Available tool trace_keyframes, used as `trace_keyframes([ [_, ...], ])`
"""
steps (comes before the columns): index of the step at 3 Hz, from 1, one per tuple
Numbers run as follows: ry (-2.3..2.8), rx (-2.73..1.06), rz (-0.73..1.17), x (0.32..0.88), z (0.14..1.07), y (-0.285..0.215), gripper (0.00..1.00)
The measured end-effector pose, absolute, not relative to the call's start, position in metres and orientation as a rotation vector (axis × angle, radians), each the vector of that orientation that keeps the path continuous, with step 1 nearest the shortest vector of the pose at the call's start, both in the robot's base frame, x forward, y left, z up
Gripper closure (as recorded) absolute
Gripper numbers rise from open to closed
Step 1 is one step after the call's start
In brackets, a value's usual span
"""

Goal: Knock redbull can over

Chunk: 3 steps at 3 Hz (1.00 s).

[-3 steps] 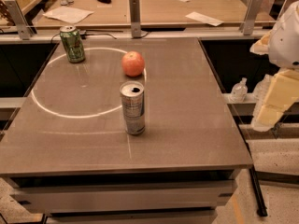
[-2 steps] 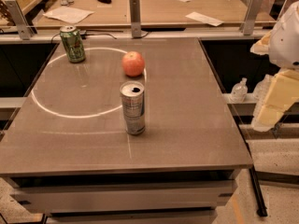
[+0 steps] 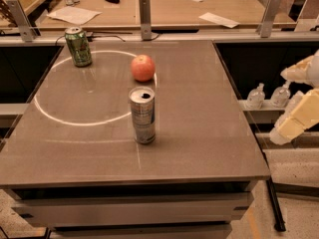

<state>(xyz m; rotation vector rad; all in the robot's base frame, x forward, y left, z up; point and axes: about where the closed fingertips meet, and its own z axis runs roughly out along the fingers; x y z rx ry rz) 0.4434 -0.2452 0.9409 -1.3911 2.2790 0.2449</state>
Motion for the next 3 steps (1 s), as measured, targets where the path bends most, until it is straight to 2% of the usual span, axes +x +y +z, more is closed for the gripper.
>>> trace_keyframes([
  [1,2.207,-1.127,0.459,0.450,0.915,-0.261,0.00],
  [3,1.786,-0.843,0.778,0.457,0.927,-0.240,0.00],
])
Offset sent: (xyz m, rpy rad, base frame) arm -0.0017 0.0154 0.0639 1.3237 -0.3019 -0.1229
